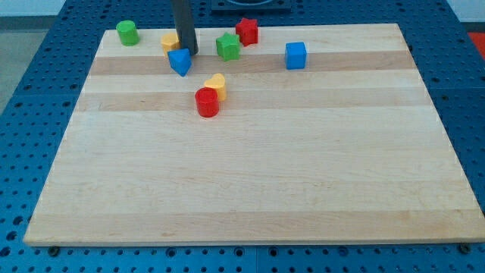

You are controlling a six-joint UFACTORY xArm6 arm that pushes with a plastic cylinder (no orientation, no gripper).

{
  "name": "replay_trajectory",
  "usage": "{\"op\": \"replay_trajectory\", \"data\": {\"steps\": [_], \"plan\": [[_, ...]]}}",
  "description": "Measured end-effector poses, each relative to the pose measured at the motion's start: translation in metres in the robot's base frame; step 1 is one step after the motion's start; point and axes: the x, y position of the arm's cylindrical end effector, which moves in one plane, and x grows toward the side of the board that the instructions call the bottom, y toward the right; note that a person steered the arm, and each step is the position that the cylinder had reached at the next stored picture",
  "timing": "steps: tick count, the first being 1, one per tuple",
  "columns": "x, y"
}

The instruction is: Push the green star towards right side

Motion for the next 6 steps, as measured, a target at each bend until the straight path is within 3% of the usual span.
{"op": "replay_trajectory", "data": {"steps": [6], "plan": [[0.0, 0.15]]}}
